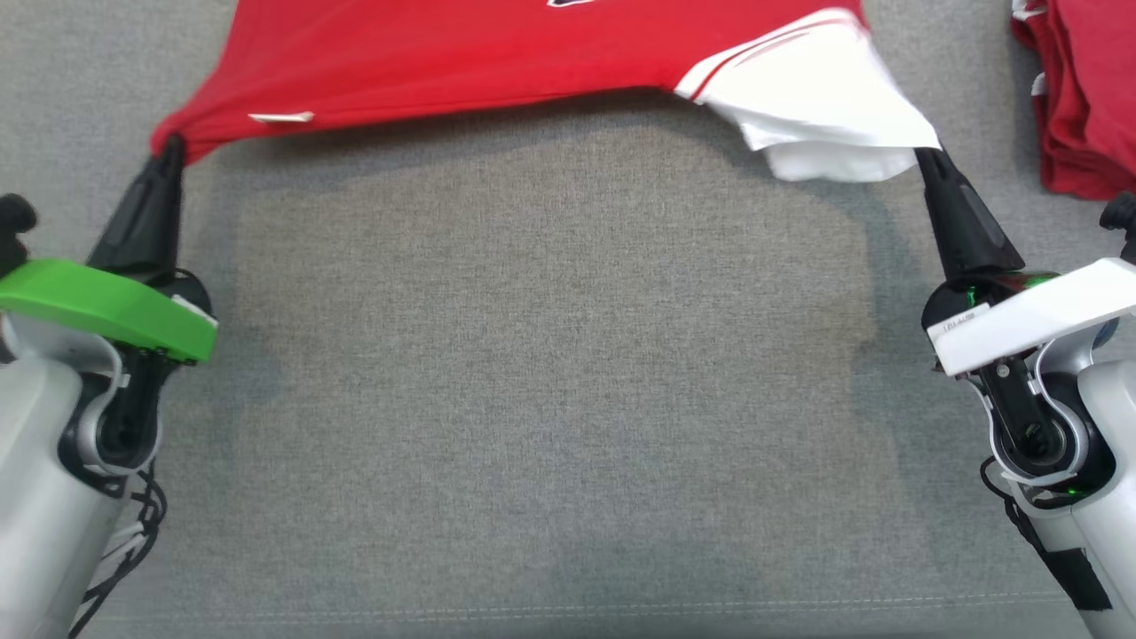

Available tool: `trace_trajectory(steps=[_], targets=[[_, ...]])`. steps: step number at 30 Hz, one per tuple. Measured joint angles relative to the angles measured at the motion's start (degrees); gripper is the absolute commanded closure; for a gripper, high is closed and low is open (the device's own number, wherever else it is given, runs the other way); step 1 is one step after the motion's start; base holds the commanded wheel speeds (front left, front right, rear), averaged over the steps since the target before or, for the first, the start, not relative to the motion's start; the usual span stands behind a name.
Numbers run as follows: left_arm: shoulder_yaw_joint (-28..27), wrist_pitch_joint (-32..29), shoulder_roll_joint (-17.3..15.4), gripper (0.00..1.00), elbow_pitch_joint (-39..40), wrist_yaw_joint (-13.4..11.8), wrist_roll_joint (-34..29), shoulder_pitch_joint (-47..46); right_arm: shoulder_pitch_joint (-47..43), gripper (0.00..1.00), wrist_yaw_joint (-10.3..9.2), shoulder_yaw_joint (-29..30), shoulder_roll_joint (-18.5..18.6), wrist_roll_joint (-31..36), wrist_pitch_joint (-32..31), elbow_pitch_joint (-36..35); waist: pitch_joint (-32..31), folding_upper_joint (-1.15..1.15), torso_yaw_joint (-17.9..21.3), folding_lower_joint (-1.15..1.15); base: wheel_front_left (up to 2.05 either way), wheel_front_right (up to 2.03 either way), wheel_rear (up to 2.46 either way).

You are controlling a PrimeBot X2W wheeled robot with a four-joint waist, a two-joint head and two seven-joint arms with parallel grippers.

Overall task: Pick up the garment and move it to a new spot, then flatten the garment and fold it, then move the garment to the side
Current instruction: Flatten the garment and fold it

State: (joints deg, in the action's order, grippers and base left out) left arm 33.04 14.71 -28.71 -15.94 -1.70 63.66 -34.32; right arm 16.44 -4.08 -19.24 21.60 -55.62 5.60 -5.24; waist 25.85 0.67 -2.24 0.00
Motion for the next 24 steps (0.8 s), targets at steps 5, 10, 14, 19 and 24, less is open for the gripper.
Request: trace_trajectory(steps=[5, 10, 14, 19, 24], targets=[[-2.8, -0.02, -0.4, 1.0, -1.22, 1.91, -2.41, 3.18, -0.77, 1.0, 5.13, -3.38, 4.85, 0.02, -2.3, -5.72, -3.33, 0.0, 0.33, 0.0, 0.0, 0.0, 0.0], [-2.47, -0.02, -1.58, 1.0, -1.74, 2.87, -4.43, 8.08, -2.87, 1.0, 6.11, -4.9, 10.61, 0.21, -6.69, -10.7, -6.11, 0.0, 0.85, 0.0, 0.0, 0.0, 0.0], [0.9, -0.03, -2.27, 1.0, -2.04, 4.3, -5.44, 13.39, -10.46, 1.0, 6.03, -8.47, 15.07, -2.09, -13.91, -12.61, -8.65, 0.0, 1.56, 0.0, 0.0, 0.0, 0.0], [1.6, -0.03, -2.7, 1.0, -3.71, 4.64, -6.02, 18.34, -22.36, 1.0, 5.38, -12.57, 17.73, -9.09, -20.37, -14.58, -10.95, 0.0, 2.21, 0.0, 0.0, 0.0, 0.0], [-0.59, -0.03, -2.58, 1.0, -4.09, 4.65, -6.41, 21.48, -25.38, 1.0, 4.01, -11.89, 18.15, -10.96, -20.53, -17.23, -11.86, 0.0, 2.43, 0.0, 0.0, 0.0, 0.0]])
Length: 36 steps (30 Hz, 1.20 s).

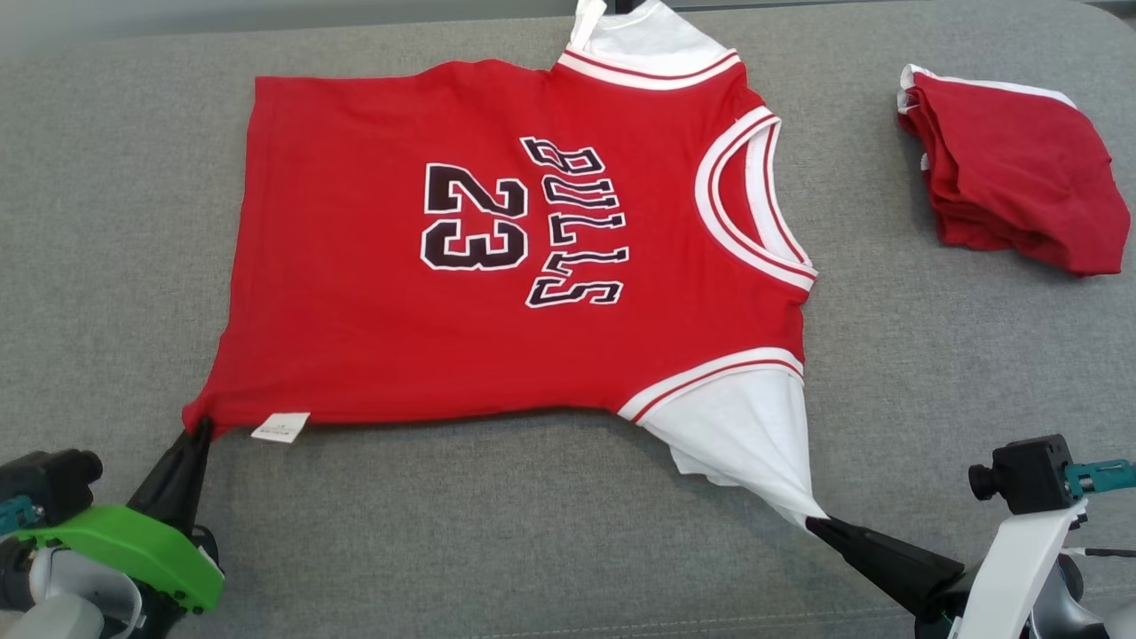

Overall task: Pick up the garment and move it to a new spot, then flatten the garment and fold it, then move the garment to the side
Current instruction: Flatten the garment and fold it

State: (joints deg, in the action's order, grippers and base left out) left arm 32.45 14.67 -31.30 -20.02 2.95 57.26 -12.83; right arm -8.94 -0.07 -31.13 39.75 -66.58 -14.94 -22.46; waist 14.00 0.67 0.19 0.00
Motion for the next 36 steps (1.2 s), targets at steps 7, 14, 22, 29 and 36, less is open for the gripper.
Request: trace_trajectory(steps=[7, 14, 22, 29, 36], targets=[[1.71, -0.01, 0.26, 1.0, -0.25, 0.66, -0.38, 3.96, -2.31, 1.0, -1.12, 1.68, 1.63, 0.15, 0.34, 0.0, -0.41, 0.0, 0.04, 0.0, 0.0, 0.0, 0.0], [2.81, -0.01, 3.47, 1.0, -1.88, 1.59, -1.14, 3.5, -4.43, 1.0, -1.76, 1.48, 2.18, 0.27, 0.32, 1.58, -0.17, 0.0, -2.0, 0.0, 0.0, 0.0, 0.0], [0.07, -0.01, 6.06, 0.8, -4.36, 1.6, -1.74, 2.54, -1.3, 0.78, -1.52, -0.87, 3.21, 9.32, 0.52, 5.61, -0.61, 0.0, -3.37, 0.0, 0.0, 0.0, 0.0], [-0.49, 0.0, 8.11, 0.0, -7.51, 1.65, -1.71, 2.3, 0.23, 0.0, -1.46, -5.39, 0.45, 14.52, 1.09, 10.6, -2.15, 0.0, -3.36, 0.0, 0.0, 0.0, 0.0], [1.45, -0.01, 8.83, 0.0, -11.04, 2.15, -1.2, 3.3, 0.23, 0.0, -1.44, -7.76, -1.91, 16.3, 1.3, 14.12, -3.37, 0.0, -2.84, 0.0, 0.0, 0.0, 0.0]])
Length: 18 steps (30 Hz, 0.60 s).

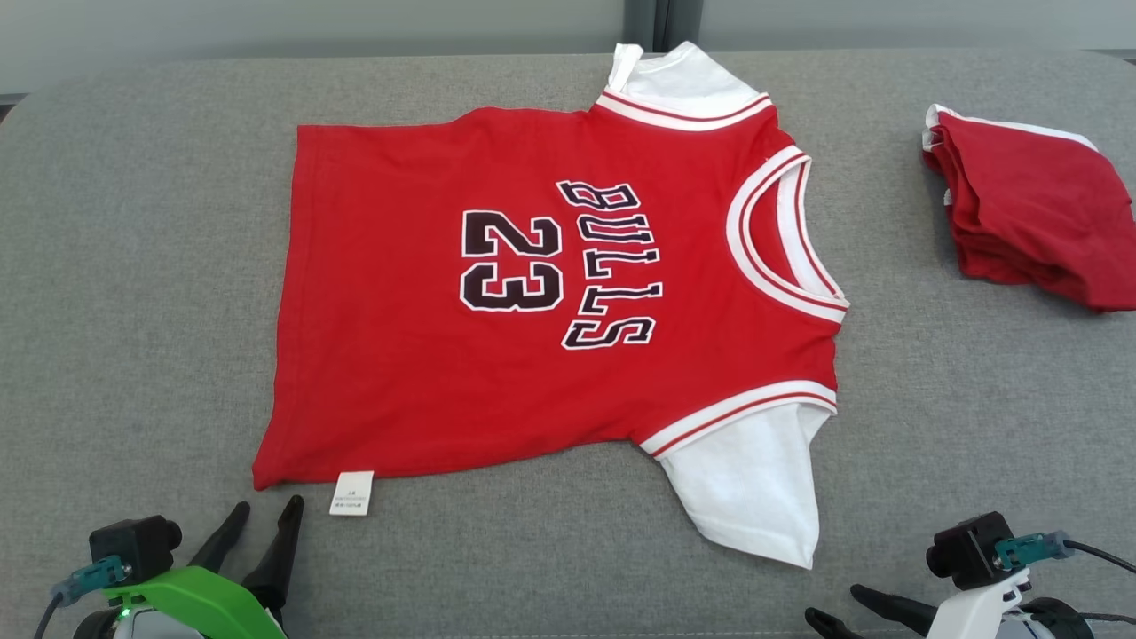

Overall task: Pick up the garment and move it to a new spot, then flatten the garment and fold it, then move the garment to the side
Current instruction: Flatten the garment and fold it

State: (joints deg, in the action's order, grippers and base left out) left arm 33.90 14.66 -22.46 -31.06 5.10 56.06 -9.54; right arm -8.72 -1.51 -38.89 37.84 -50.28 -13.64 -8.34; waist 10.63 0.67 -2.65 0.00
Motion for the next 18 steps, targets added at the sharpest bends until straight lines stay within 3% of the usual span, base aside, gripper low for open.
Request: trace_trajectory(steps=[6, 12, 18], targets=[[-1.66, -0.07, -0.26, 0.0, -1.58, -0.18, 0.25, 0.4, 0.01, 0.0, -1.09, 2.21, 0.08, 2.0, 3.34, 0.07, -0.94, 0.0, 0.35, 0.0, 0.0, 0.0, 0.0], [-10.58, -0.05, -2.37, 0.0, 0.31, -4.44, -1.19, 0.45, 2.54, 0.0, -3.85, 10.31, 0.43, 6.12, 11.65, -0.77, -2.07, 0.0, 0.94, 0.0, 0.0, 0.0, 0.0], [-16.84, -0.05, -1.91, 0.0, 7.23, -6.19, -7.46, -2.72, 5.17, 0.0, -5.15, 16.51, -0.32, 10.35, 20.22, 0.29, -3.51, 0.0, 0.84, 0.0, 0.0, 0.0, 0.0]])
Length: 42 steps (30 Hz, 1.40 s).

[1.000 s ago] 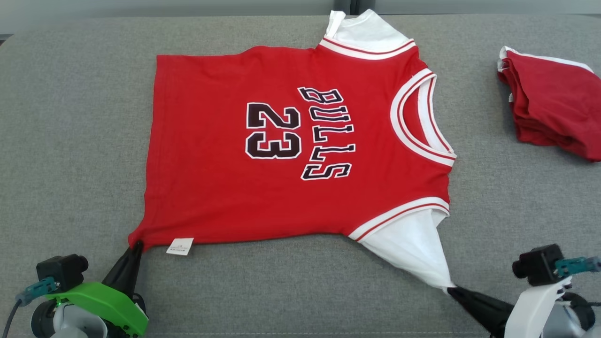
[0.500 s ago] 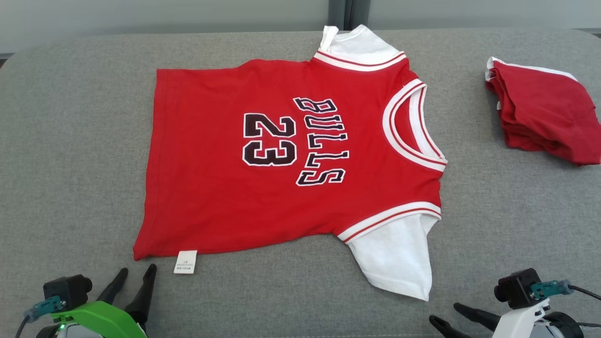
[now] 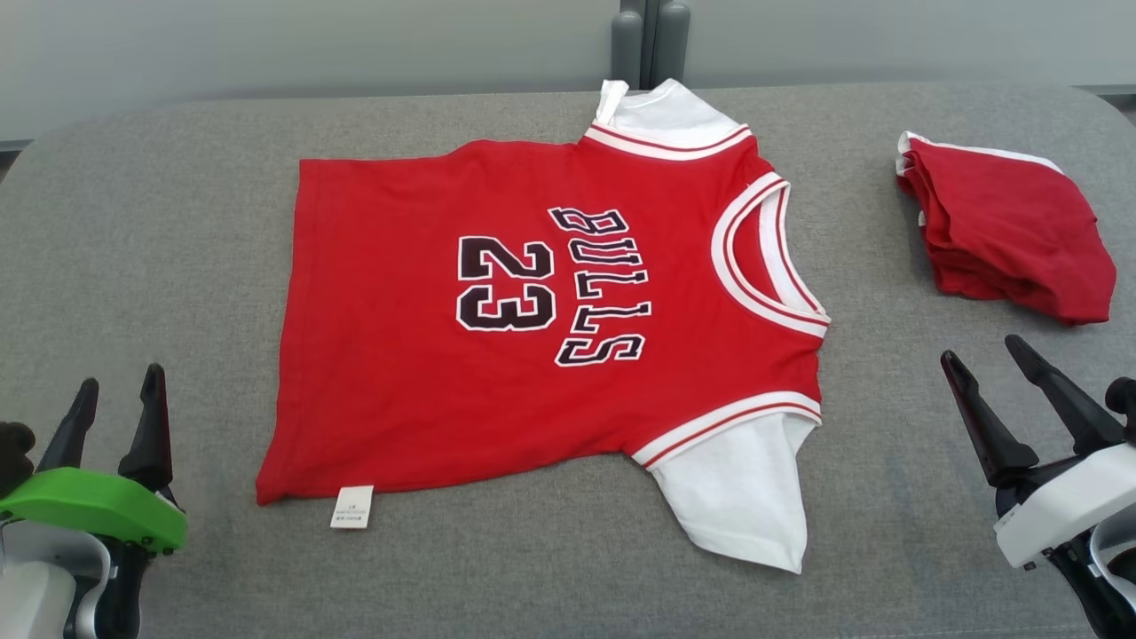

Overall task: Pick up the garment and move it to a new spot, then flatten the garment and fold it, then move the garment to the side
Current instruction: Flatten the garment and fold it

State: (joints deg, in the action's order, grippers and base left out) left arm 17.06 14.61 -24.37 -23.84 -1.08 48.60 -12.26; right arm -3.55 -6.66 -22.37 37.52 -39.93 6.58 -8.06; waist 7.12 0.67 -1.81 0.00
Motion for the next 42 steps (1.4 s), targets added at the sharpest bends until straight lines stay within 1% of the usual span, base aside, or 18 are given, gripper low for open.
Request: trace_trajectory(steps=[4, 8, 12, 16, 18, 19, 23, 24, 25, 26, 29, 34, 37, 42], targets=[[-1.92, 0.05, 1.24, 0.0, 2.94, -0.45, -2.6, -0.31, 1.15, 0.0, -0.29, 0.99, -1.79, 3.48, 4.77, 1.61, -1.01, 0.0, -0.34, 0.0, 0.0, 0.0, 0.0], [-1.59, 0.05, 3.59, 0.0, 4.26, -0.44, -4.25, 0.42, 1.99, 0.0, -0.44, 1.68, -4.21, 5.91, 8.36, 3.85, -1.99, 0.0, -0.5, 0.0, 0.0, 0.0, 0.0], [-0.33, 0.05, 4.56, 0.0, 4.44, -0.43, -5.35, 3.25, 2.4, 0.0, -0.44, 1.56, -7.36, 7.54, 8.27, 5.97, -2.27, 0.0, -0.01, 0.0, 0.0, 0.0, 0.0], [0.03, 0.05, 6.47, 0.0, 4.76, -0.35, -7.23, 4.26, 3.16, 0.0, -0.46, 2.26, -10.57, 8.72, 8.26, 8.7, -2.26, 0.0, 0.65, 0.0, 0.0, 0.0, 0.0], [-0.08, 0.05, 7.72, 0.0, 5.19, -0.16, -7.64, 4.26, 3.15, 0.0, -0.51, 3.25, -11.69, 9.49, 8.27, 10.6, -2.19, 0.0, 0.74, 0.0, 0.0, 0.0, 0.0], [-0.08, 0.05, 7.72, 0.0, 5.19, -0.16, -7.64, 4.26, 3.15, 0.0, -0.51, 3.25, -11.69, 9.49, 8.27, 10.6, -2.19, 0.0, 0.74, 0.0, 0.0, 0.0, 0.0], [-0.1, 0.05, 10.42, 0.0, 4.79, 0.15, -8.95, 4.26, 2.97, 0.0, -0.52, 6.93, -16.01, 10.24, 8.24, 14.15, -2.73, 0.0, 0.58, 0.0, 0.0, 0.0, 0.0], [-0.12, 0.05, 11.07, 0.0, 4.75, 0.3, -9.39, 4.26, 2.94, 0.0, -0.52, 8.06, -17.08, 11.18, 8.24, 14.24, -2.96, 0.0, 0.49, 0.0, 0.0, 0.0, 0.0], [-0.29, 0.05, 12.07, 0.0, 4.65, 0.42, -10.0, 4.31, 2.94, 0.0, -0.51, 10.56, -19.0, 12.87, 8.24, 14.05, -3.42, 0.0, 0.25, 0.0, 0.0, 0.0, 0.0], [-0.29, 0.05, 12.07, 0.0, 4.65, 0.42, -10.0, 4.31, 2.94, 0.0, -0.51, 10.56, -19.0, 12.87, 8.24, 14.05, -3.42, 0.0, 0.25, 0.0, 0.0, 0.0, 0.0], [-1.36, 0.05, 12.83, 0.0, 4.52, 0.41, -10.67, 4.41, 2.59, 0.0, -0.52, 13.17, -21.18, 14.61, 8.24, 13.95, -3.93, 0.0, -0.19, 0.0, 0.0, 0.0, 0.0], [-1.56, 0.05, 13.24, 0.0, 3.92, 1.08, -12.39, 4.8, 1.1, 0.0, -0.52, 12.73, -23.37, 16.59, 8.24, 13.88, -4.2, 0.0, -0.86, 0.0, 0.0, 0.0, 0.0], [-2.08, 0.05, 13.61, 0.0, 3.47, 1.32, -13.33, 5.92, 0.55, 0.0, -0.52, 11.94, -23.48, 18.01, 8.24, 13.95, -4.41, 0.0, -0.94, 0.0, 0.0, 0.0, 0.0], [-2.16, 0.05, 14.22, 0.0, 2.38, 2.61, -13.8, 7.03, -0.51, 0.0, -0.49, 11.57, -23.41, 20.13, 8.23, 14.18, -4.97, 0.0, -0.99, 0.0, 0.0, 0.0, 0.0]])
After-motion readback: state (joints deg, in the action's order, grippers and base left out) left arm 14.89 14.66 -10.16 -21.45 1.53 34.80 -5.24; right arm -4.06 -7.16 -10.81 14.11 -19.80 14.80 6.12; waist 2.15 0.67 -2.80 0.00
